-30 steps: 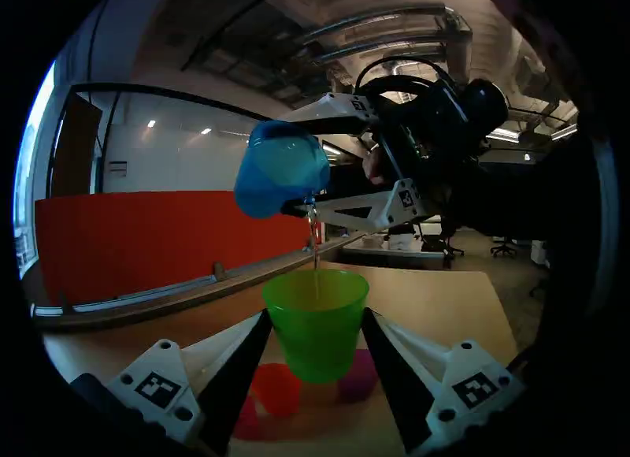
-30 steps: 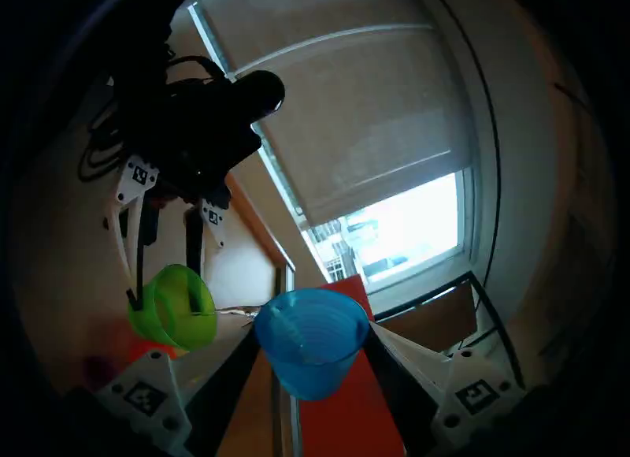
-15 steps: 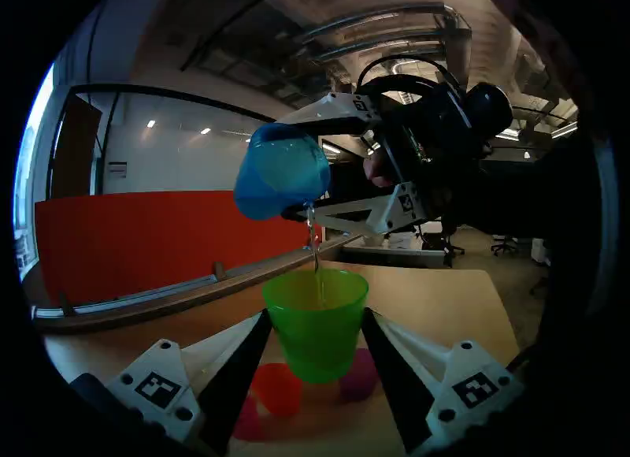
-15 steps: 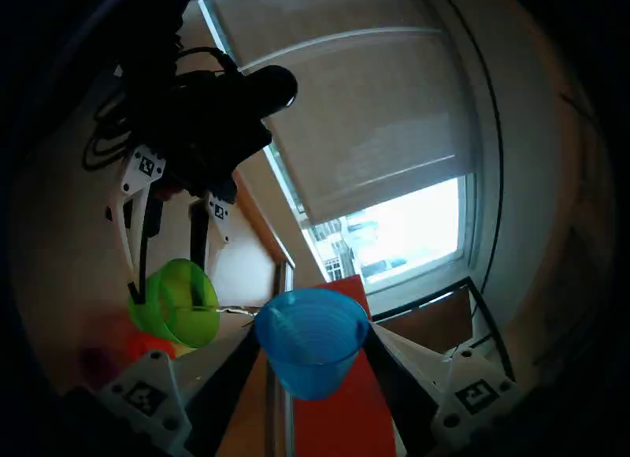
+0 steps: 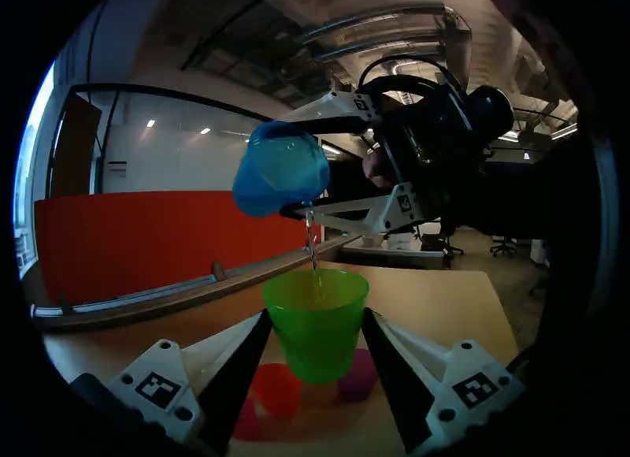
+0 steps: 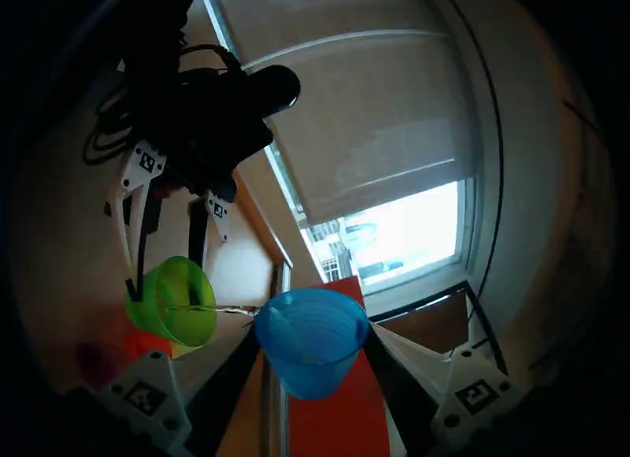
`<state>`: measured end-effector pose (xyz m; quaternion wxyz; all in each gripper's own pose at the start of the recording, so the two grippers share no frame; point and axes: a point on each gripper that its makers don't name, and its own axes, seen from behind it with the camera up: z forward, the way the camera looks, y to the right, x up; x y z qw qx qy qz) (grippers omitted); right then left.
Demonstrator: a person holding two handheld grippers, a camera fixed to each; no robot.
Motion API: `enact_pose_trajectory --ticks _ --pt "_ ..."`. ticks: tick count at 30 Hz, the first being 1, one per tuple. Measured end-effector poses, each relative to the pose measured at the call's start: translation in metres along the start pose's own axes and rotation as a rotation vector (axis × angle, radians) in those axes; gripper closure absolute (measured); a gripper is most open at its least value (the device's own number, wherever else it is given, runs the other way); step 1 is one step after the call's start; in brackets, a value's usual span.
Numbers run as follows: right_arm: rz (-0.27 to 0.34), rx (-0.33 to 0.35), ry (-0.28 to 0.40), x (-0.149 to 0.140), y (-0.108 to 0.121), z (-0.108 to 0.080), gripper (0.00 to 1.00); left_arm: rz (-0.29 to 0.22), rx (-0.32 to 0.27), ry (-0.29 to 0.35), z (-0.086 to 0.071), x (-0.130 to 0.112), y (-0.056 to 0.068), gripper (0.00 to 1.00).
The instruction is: Pour water
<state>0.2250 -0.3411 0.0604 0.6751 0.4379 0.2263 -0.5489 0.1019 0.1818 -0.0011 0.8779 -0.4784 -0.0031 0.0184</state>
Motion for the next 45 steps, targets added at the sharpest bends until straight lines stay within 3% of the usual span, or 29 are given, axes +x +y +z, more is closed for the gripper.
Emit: enact_pose_trajectory --ticks 45 --pt "-0.076 -0.009 -0.005 0.0075 -0.0001 -0.0009 0.09 0.003 -0.002 0.002 0.0003 -0.0024 0.0038 0.17"
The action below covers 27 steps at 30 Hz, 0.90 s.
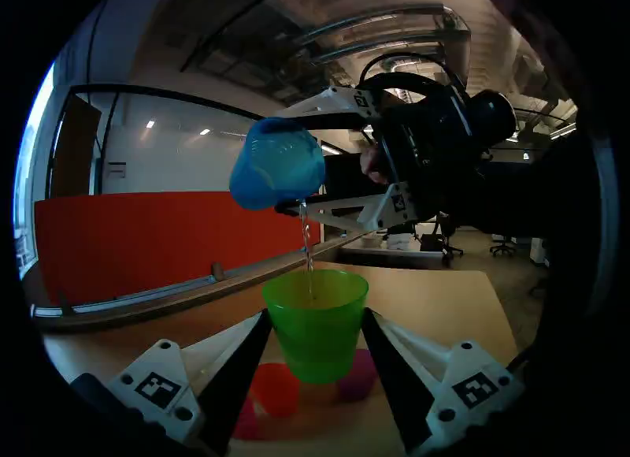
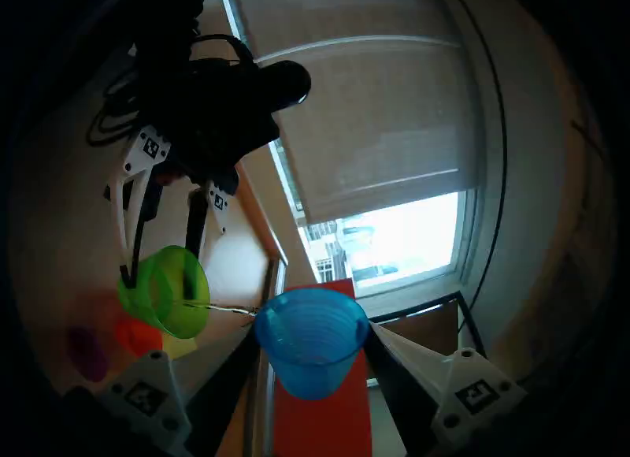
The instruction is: Pour water
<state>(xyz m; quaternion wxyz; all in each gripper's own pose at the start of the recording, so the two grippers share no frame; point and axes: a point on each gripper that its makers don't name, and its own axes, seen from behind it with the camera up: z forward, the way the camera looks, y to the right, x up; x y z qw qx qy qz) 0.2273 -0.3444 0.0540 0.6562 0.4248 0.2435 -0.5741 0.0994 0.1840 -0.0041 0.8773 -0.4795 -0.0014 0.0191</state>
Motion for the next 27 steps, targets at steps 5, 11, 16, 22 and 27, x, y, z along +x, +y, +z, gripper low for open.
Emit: enact_pose_trajectory --ticks 5,11,16,22,27 --pt "-0.004 -0.002 0.002 0.0004 0.0002 -0.0001 0.09 0.006 0.000 -0.004 0.0009 0.0003 0.0006 0.17" --pt "-0.007 -0.002 0.005 0.0015 0.0005 -0.0006 0.09 0.004 -0.003 -0.003 0.0020 -0.0002 0.0023 0.17" --pt "-0.020 -0.006 0.004 0.0018 0.0012 -0.0014 0.09 0.006 -0.003 -0.007 0.0028 -0.0018 0.0026 0.17" --pt "-0.034 -0.013 0.004 0.0036 0.0037 -0.0025 0.09 0.005 -0.004 -0.007 0.0020 -0.0015 0.0031 0.17" --pt "-0.050 -0.016 0.003 0.0058 0.0043 -0.0023 0.09 0.015 -0.004 -0.016 0.0010 -0.0041 0.0039 0.17"
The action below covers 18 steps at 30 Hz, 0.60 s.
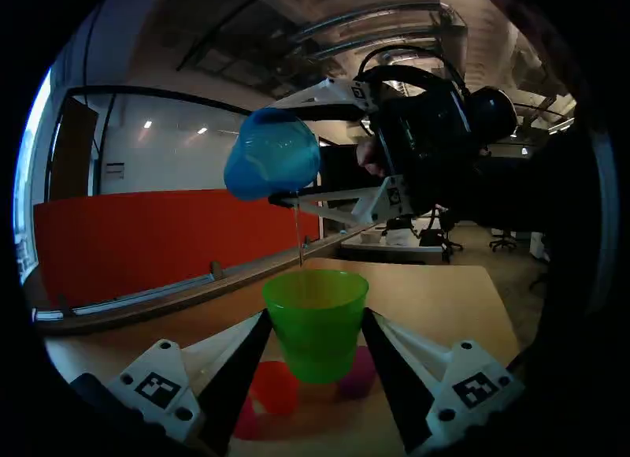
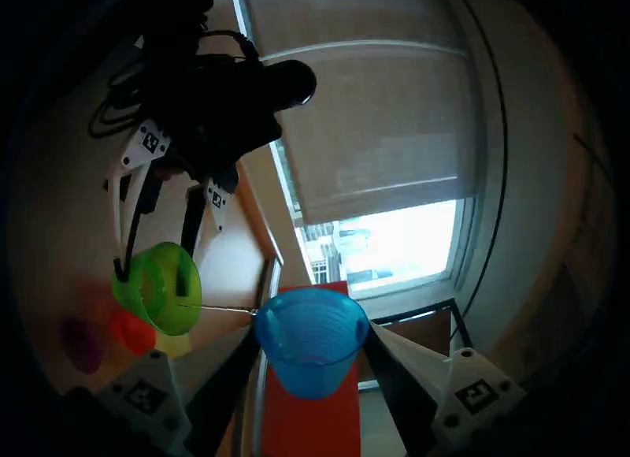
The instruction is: Pour water
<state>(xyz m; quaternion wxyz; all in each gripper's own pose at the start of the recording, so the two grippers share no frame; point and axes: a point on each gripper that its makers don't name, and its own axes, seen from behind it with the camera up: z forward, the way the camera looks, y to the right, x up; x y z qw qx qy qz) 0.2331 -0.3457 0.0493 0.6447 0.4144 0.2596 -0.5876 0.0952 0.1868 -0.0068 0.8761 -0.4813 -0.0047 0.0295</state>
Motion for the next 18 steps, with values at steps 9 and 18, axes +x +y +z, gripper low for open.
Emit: enact_pose_trajectory --ticks 9,18 --pt "-0.017 0.001 -0.001 0.004 0.001 -0.001 0.09 -0.008 0.000 0.007 -0.001 0.002 0.000 0.17" --pt "-0.037 -0.005 0.003 0.011 0.002 -0.002 0.09 -0.006 0.001 0.010 -0.001 0.004 -0.001 0.17"
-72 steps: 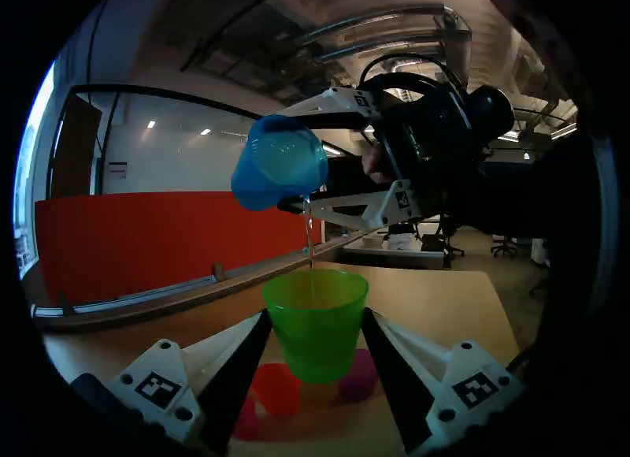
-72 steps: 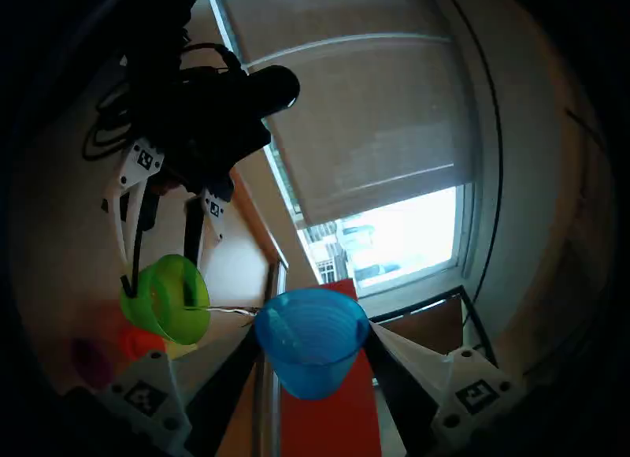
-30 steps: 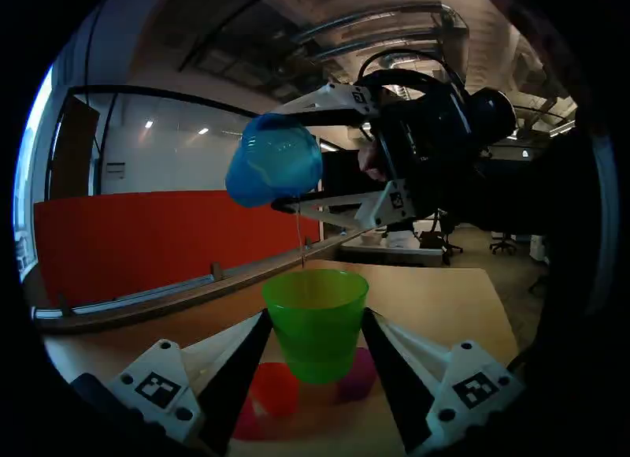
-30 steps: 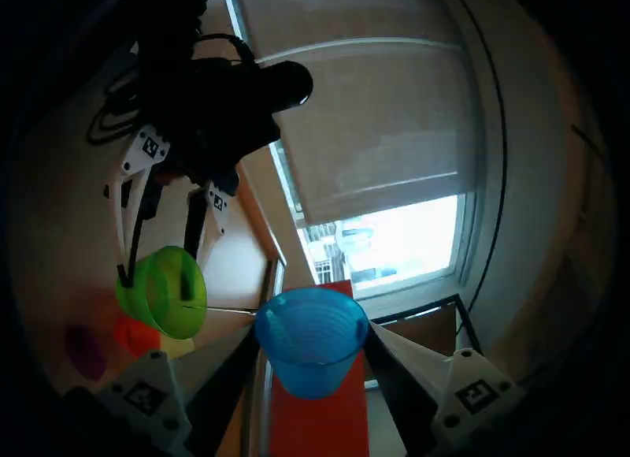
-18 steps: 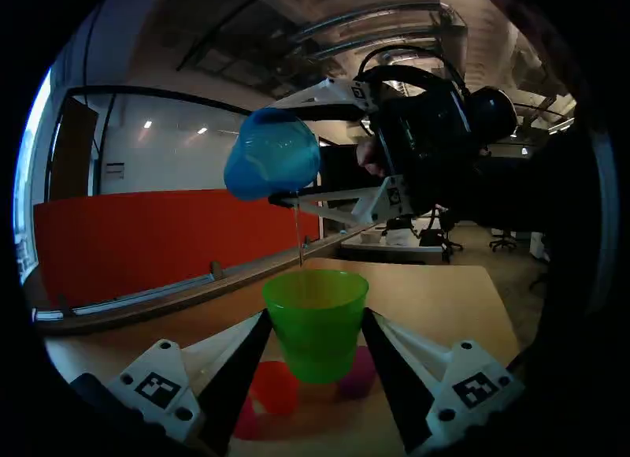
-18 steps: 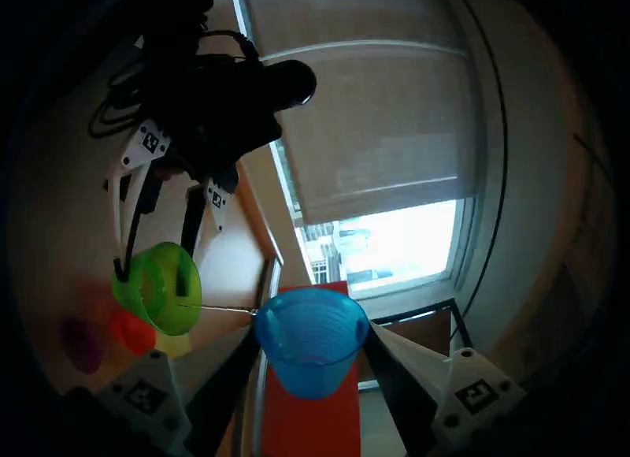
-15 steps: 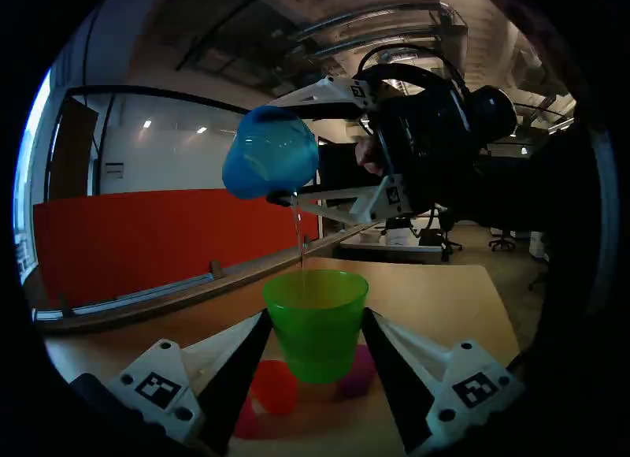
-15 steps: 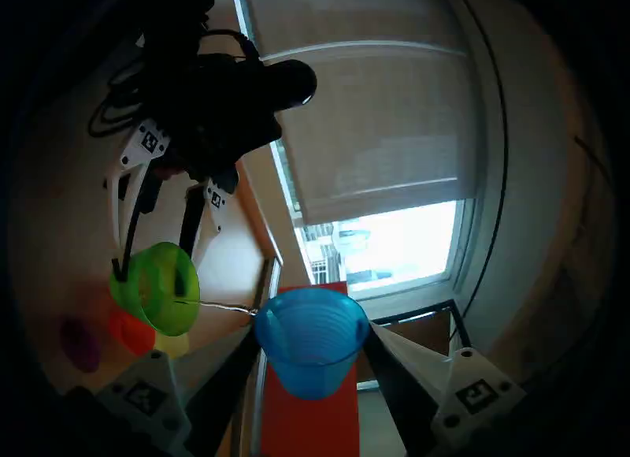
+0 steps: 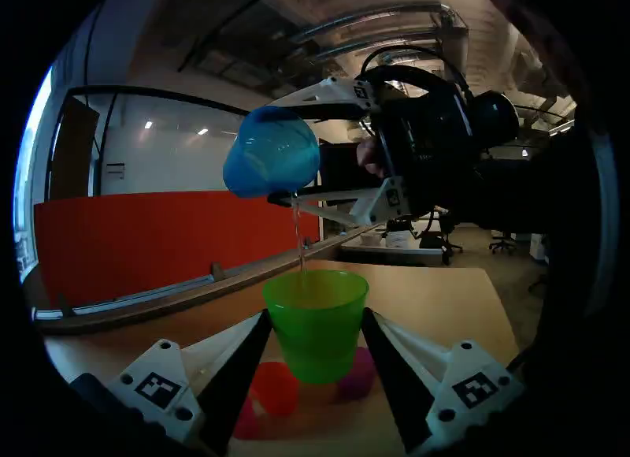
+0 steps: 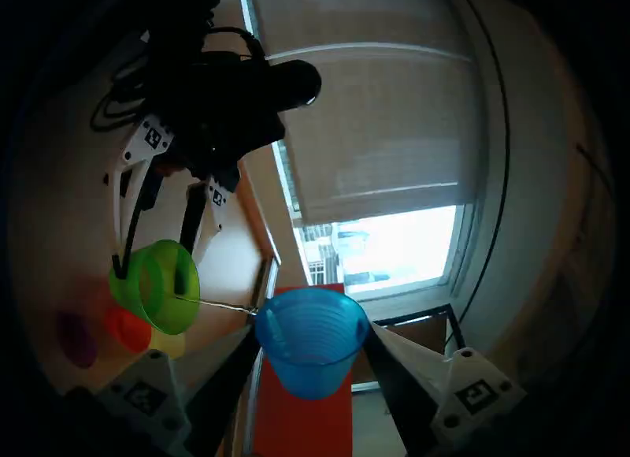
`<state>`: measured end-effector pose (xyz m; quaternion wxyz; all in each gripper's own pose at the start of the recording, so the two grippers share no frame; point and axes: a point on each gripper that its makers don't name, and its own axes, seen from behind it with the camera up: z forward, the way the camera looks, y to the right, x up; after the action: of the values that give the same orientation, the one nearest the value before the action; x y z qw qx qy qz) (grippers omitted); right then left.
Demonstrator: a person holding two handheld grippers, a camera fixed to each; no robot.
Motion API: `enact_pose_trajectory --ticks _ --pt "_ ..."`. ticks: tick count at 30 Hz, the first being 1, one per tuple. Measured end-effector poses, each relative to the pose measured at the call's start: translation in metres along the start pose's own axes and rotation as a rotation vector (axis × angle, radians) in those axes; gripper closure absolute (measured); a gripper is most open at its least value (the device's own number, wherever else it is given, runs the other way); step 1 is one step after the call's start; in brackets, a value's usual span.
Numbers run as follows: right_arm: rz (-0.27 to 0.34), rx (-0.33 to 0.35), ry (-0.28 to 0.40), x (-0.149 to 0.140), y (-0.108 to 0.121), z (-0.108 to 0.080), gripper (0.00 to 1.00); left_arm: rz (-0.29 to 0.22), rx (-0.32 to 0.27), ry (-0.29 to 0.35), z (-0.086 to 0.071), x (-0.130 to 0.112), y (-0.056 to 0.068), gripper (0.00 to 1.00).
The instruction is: Pour water
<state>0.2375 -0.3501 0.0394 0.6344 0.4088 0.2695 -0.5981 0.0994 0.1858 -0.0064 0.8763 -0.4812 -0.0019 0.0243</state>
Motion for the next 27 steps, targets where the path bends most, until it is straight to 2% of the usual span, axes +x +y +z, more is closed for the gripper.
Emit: enact_pose_trajectory --ticks 27 --pt "-0.035 -0.009 -0.008 0.0055 0.0001 -0.0029 0.09 -0.004 -0.001 0.011 -0.0001 0.0045 0.0015 0.17"
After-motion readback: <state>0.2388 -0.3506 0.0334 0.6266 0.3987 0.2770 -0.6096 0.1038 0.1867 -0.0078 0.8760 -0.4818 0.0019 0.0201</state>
